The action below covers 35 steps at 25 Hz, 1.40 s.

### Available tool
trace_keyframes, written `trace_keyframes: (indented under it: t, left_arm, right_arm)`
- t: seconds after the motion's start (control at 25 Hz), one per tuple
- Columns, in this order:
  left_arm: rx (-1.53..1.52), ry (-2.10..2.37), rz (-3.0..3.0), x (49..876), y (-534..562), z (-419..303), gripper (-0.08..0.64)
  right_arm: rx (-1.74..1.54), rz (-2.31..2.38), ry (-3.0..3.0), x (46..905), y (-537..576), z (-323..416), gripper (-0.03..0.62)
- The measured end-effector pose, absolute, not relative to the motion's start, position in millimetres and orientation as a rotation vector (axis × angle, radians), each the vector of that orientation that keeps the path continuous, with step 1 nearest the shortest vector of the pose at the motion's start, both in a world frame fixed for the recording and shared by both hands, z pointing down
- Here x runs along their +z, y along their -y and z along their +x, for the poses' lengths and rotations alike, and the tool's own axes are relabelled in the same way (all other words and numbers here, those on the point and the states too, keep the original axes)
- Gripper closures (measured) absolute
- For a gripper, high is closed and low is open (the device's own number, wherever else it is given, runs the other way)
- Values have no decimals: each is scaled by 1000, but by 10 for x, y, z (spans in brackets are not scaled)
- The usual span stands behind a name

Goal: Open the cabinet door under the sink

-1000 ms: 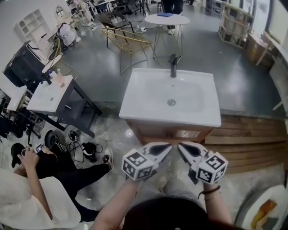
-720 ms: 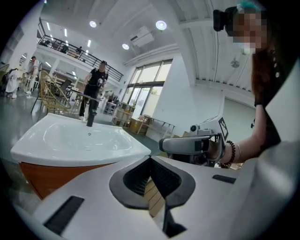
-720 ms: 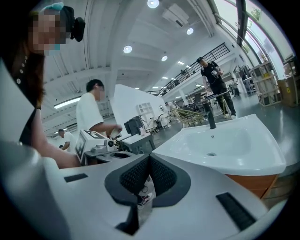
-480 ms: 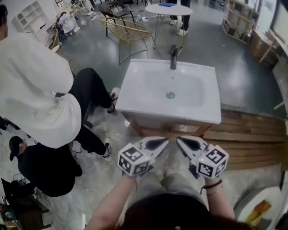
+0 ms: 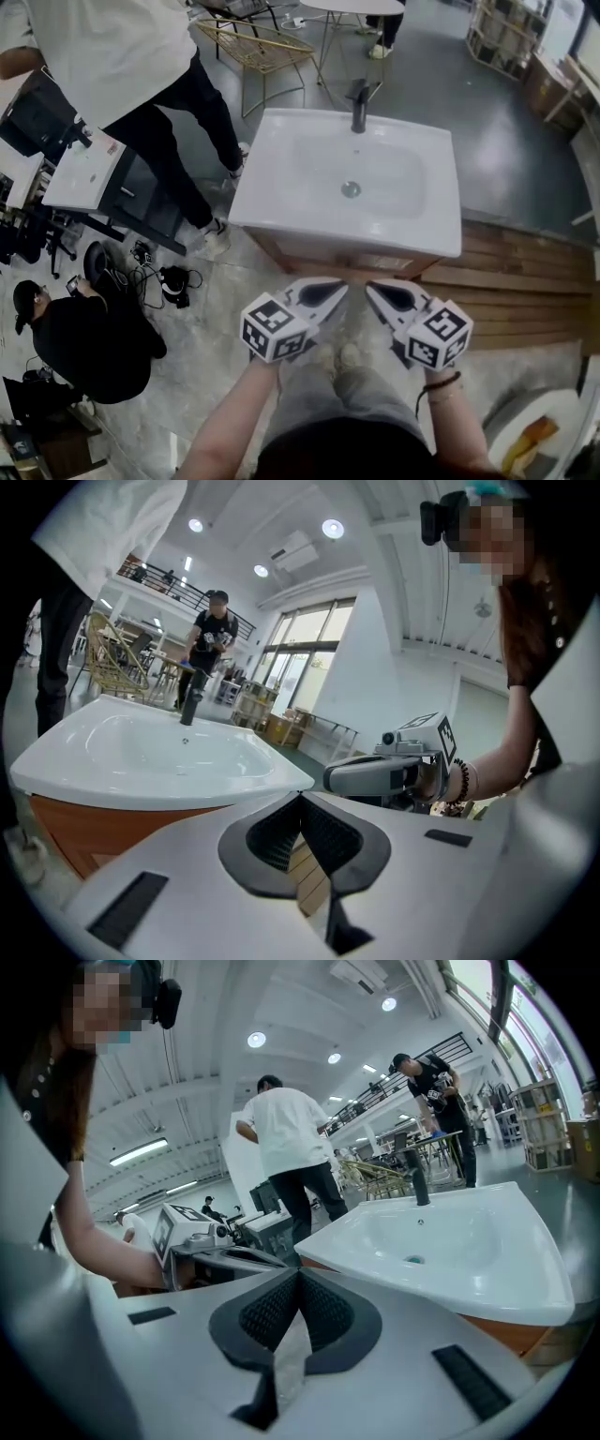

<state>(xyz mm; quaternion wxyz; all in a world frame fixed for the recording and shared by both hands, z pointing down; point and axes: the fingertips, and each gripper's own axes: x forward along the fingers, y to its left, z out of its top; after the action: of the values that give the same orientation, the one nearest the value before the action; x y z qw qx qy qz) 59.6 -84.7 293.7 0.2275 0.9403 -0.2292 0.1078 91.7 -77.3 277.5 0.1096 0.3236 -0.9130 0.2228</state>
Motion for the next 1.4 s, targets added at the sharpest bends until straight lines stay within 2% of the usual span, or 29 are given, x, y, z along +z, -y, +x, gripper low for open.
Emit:
trace_keyframes:
  t: [0.36, 1.4]
  left_arm:
    - [378, 596, 2560, 3347, 1016, 638, 551]
    - [428, 707, 2404, 4928, 1291, 578, 551]
  right_arm:
    - [681, 934, 2660, 3079, 1005, 979, 586]
    - [782, 895, 2606, 4643, 1303, 872, 586]
